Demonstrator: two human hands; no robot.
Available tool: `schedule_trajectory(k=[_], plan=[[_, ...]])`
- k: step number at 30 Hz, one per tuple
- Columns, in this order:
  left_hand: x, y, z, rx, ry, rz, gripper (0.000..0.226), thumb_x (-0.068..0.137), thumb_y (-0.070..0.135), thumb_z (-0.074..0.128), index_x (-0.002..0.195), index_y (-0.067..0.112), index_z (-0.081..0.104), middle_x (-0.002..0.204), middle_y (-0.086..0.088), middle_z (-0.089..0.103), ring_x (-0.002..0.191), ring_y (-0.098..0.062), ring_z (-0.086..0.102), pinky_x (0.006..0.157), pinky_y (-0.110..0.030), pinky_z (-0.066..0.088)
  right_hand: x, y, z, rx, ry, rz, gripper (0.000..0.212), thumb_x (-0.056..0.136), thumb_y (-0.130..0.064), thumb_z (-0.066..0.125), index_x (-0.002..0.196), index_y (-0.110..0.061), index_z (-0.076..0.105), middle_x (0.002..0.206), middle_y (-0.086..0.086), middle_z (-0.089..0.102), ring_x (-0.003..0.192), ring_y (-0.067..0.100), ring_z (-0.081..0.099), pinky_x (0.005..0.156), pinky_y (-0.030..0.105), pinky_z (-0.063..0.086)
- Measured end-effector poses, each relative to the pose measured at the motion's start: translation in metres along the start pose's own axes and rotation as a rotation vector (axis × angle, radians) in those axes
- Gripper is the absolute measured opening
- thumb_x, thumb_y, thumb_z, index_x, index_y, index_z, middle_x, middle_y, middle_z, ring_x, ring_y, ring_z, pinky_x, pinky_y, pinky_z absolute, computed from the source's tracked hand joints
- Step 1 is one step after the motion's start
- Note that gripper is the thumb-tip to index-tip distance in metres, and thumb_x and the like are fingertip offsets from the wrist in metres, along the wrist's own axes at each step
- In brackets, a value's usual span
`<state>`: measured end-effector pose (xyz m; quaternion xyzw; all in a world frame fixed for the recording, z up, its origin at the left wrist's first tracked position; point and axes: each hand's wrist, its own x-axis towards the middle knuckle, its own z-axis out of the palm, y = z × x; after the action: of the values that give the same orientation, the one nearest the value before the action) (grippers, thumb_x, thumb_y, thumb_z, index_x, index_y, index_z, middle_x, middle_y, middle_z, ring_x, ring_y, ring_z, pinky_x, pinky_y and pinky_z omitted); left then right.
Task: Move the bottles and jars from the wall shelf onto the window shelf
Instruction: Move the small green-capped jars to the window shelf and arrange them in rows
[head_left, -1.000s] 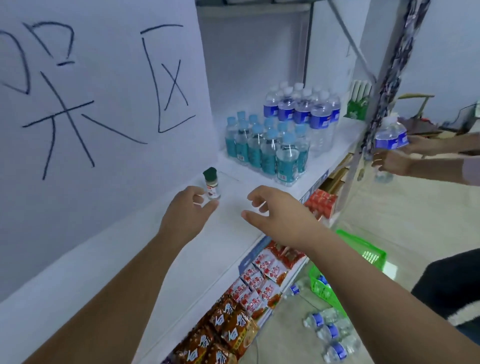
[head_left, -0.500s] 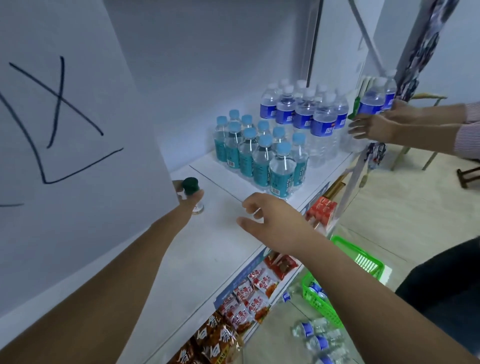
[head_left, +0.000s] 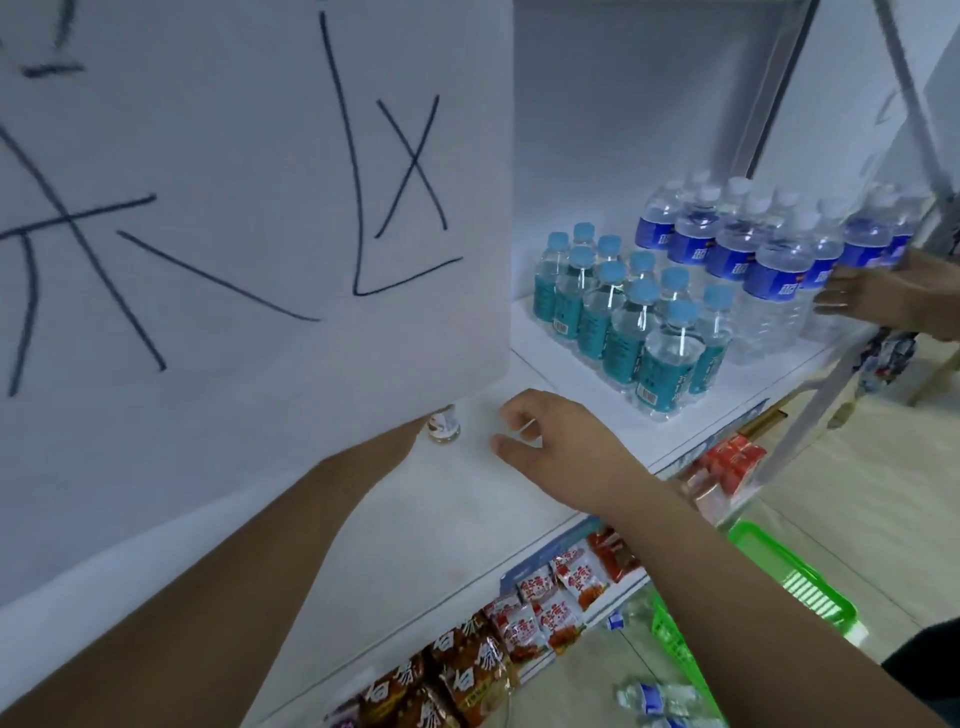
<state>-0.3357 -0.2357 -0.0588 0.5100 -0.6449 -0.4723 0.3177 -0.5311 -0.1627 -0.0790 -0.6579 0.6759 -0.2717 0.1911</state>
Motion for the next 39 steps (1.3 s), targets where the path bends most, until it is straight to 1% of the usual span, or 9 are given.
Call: schedule_trajectory(k=[2,3,6,9,13,19,26,35,39], plan=[[-0.016,-0.003,-0.017,-0.013,0.098,0.008,0.026,0.100,0.009,0.065,0.121,-0.005,0.068,0.100,0.005,0.064,0.063,0.031,0.053,0.074,0.003,0.040,0.002,-0.017,0.015,0.029,-0.033,-0.036,0.021,0.096,-0.043,0.068,0.107,-0.029,0.057,0.108,-0.009,0.062,0.096,0.009,0.060,0.084,0.024,0.046],[-0.021,-0.014,-0.031,0.060,0.172,0.029,0.029,0.096,0.012,0.072,0.122,-0.001,0.070,0.098,0.007,0.065,0.070,0.027,0.057,0.070,0.003,0.040,0.001,-0.026,0.023,0.035,-0.045,-0.057,0.021,0.096,-0.044,0.068,0.107,-0.030,0.057,0.108,-0.010,0.062,0.095,0.008,0.059,0.084,0.024,0.046],[-0.057,-0.030,-0.070,0.209,0.236,-0.028,0.037,0.083,0.056,0.078,0.110,0.032,0.073,0.106,0.013,0.071,0.090,0.001,0.066,0.070,-0.010,0.045,-0.010,-0.061,0.049,0.033,-0.085,-0.108,0.028,0.096,-0.047,0.066,0.116,-0.028,0.060,0.109,-0.013,0.061,0.096,0.006,0.060,0.087,0.026,0.049],[-0.097,-0.049,-0.109,0.359,0.259,0.002,0.040,0.079,0.072,0.069,0.106,0.043,0.069,0.101,0.020,0.071,0.090,-0.001,0.068,0.080,-0.024,0.055,-0.034,-0.100,0.075,0.050,-0.125,-0.147,0.034,0.096,-0.051,0.064,0.121,-0.030,0.059,0.113,-0.015,0.061,0.099,0.004,0.061,0.088,0.026,0.051],[-0.178,-0.061,-0.151,0.403,0.303,0.096,0.023,0.087,0.054,0.073,0.103,0.037,0.069,0.098,0.020,0.070,0.092,0.004,0.065,0.075,-0.020,0.049,-0.077,-0.154,0.108,0.119,-0.166,-0.175,0.039,0.096,-0.055,0.063,0.125,-0.029,0.060,0.113,-0.017,0.063,0.102,0.003,0.063,0.090,0.029,0.053],[-0.298,-0.097,-0.212,0.389,0.423,0.047,0.028,0.084,0.055,0.075,0.103,0.035,0.071,0.094,0.017,0.071,0.091,0.000,0.066,0.082,-0.032,0.057,-0.145,-0.243,0.162,0.148,-0.241,-0.281,0.038,0.094,-0.056,0.064,0.125,-0.032,0.061,0.112,-0.021,0.064,0.099,-0.005,0.062,0.081,0.020,0.051],[-0.444,-0.121,-0.289,0.386,0.596,-0.003,0.027,0.084,0.057,0.075,0.099,0.035,0.070,0.093,0.016,0.071,0.089,0.000,0.066,0.079,-0.029,0.057,-0.220,-0.345,0.213,0.169,-0.371,-0.458,0.041,0.093,-0.058,0.064,0.127,-0.034,0.061,0.116,-0.023,0.064,0.100,-0.006,0.062,0.089,0.024,0.055],[-0.610,-0.161,-0.368,0.366,0.923,-0.198,0.023,0.085,0.055,0.074,0.097,0.036,0.070,0.091,0.017,0.071,0.089,0.001,0.066,0.077,-0.028,0.056,-0.298,-0.466,0.296,0.215,-0.558,-0.691,0.036,0.096,-0.056,0.063,0.125,-0.035,0.061,0.113,-0.020,0.065,0.097,-0.005,0.063,0.080,0.018,0.051],[-0.666,-0.176,-0.393,0.351,1.052,-0.292,0.022,0.084,0.053,0.076,0.096,0.036,0.071,0.089,0.017,0.071,0.085,0.003,0.065,0.070,-0.021,0.048,-0.317,-0.515,0.336,0.225,-0.665,-0.788,0.036,0.097,-0.055,0.062,0.126,-0.034,0.060,0.113,-0.019,0.064,0.098,-0.004,0.062,0.082,0.018,0.051]])
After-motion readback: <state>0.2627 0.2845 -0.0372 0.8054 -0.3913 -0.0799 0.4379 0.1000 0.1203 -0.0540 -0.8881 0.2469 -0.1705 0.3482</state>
